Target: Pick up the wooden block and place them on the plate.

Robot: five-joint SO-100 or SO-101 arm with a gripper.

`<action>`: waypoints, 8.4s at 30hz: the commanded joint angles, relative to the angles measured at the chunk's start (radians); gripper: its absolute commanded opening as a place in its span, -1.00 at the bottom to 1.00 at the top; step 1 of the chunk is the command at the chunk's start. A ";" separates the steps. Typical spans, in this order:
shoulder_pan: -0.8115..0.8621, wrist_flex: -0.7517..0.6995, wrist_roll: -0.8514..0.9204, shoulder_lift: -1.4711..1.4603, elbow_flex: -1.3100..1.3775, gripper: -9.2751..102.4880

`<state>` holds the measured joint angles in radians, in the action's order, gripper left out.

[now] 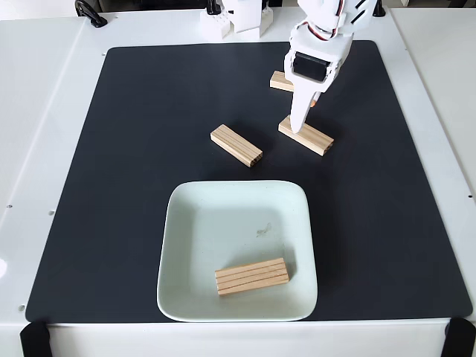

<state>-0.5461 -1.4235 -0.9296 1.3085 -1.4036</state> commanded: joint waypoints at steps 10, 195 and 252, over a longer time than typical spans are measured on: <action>0.009 0.084 -0.006 -0.043 -0.021 -0.39; 0.356 0.356 0.502 0.382 -0.307 -0.85; 0.345 0.290 0.135 0.080 -0.207 -0.33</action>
<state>-0.1933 -1.1290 -0.7885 1.3852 -1.6536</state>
